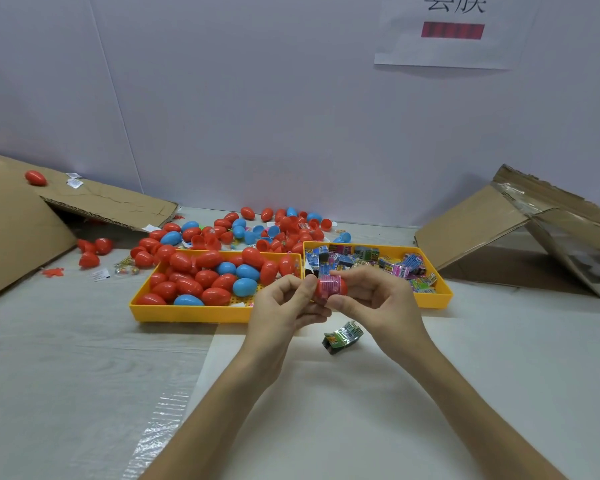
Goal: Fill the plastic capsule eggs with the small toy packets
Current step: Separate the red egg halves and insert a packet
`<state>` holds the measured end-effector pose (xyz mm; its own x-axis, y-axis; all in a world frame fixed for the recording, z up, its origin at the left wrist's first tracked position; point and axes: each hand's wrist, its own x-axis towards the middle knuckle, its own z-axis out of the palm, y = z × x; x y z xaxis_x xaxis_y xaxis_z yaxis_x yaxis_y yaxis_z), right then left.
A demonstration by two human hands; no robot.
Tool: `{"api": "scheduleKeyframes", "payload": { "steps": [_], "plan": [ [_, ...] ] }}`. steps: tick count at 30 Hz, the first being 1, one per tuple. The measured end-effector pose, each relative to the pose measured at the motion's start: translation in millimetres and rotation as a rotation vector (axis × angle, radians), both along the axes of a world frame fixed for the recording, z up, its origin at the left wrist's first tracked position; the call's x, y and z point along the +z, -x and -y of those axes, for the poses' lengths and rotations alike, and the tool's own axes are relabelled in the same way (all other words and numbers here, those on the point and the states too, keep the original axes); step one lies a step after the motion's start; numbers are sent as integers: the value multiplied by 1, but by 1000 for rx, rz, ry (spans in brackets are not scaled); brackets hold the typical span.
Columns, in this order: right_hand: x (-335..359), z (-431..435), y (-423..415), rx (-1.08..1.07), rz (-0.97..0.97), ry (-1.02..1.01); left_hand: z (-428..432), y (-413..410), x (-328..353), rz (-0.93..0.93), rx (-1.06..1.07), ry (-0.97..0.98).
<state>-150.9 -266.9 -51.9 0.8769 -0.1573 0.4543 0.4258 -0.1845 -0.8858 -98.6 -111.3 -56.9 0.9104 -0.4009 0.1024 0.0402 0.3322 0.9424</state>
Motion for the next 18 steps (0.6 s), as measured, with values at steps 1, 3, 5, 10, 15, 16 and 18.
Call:
{"api": "scheduleKeyframes", "payload": {
  "steps": [1, 3, 5, 10, 15, 16, 18],
  "plan": [
    [0, 0, 0, 12, 0, 3, 0, 0, 0, 9, 2, -8],
    [-1, -1, 0, 29, -2, 4, 0, 1, 0, 22, 4, -22],
    [-2, -3, 0, 23, -9, 7, 0, 1, 0, 28, -2, -31],
    [-1, -1, 0, 1, -5, 4, 0, 0, 0, 25, -21, -31],
    [0, 1, -3, 13, 5, -51, -1, 1, 1, -21, -11, 31],
    [0, 2, -3, -4, 14, -51, -2, 0, 1, -36, -11, 57],
    [0, 2, -3, -44, 37, -12, -3, 0, 1, -58, -40, 102]
  ]
}}
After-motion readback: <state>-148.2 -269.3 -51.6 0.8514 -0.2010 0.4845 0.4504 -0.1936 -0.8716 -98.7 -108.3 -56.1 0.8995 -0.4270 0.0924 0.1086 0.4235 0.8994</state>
